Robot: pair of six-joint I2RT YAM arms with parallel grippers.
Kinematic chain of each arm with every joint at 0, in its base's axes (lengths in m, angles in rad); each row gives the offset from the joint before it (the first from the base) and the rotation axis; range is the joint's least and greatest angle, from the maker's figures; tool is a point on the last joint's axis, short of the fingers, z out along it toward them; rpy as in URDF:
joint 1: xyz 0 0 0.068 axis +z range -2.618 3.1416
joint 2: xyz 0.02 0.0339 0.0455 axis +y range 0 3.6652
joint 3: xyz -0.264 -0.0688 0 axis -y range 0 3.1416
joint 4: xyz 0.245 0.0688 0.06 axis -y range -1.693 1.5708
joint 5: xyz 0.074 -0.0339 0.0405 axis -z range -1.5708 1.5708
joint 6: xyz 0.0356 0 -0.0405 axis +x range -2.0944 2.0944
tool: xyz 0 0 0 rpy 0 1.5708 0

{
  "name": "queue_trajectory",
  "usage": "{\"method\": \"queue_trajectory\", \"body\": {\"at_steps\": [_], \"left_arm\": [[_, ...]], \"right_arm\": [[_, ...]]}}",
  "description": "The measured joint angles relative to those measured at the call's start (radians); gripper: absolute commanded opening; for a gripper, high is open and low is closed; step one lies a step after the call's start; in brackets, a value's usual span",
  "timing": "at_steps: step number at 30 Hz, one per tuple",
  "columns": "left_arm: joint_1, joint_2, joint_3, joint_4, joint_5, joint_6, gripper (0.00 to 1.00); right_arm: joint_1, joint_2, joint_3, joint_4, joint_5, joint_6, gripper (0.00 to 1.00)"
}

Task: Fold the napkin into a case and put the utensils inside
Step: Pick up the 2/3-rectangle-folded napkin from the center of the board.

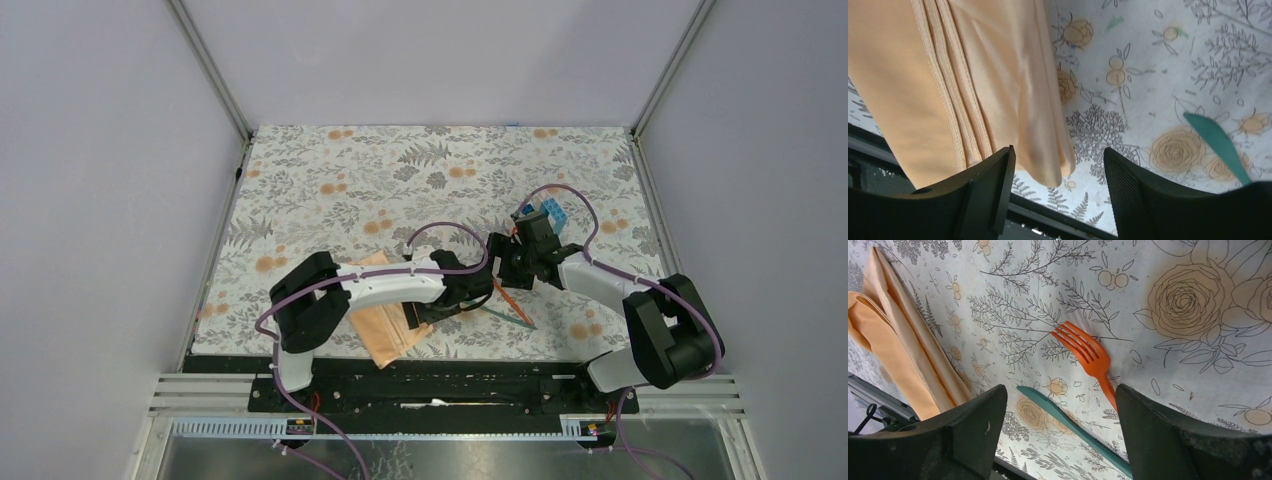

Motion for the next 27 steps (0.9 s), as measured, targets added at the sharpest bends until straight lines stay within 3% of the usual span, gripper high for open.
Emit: {"method": "queue_trajectory", "body": {"at_steps": [11, 18, 24, 27], "left_arm": [[0.033, 0.023, -0.064, 0.066, -0.003, 0.049, 0.61], [0.033, 0.013, -0.086, 0.126, 0.005, 0.085, 0.26], [0.033, -0.060, -0.174, 0.190, 0.007, 0.123, 0.03], [0.033, -0.140, -0.240, 0.226, 0.008, 0.151, 0.00]], "right_arm": [[-0.001, 0.008, 0.000, 0.001, -0.014, -0.004, 0.86], [-0.001, 0.008, 0.005, 0.001, -0.015, -0.007, 0.87], [-0.003, 0.008, 0.006, 0.033, -0.112, -0.019, 0.99], [-0.003, 0.010, 0.006, 0.080, -0.192, -0.021, 1.00]]}}
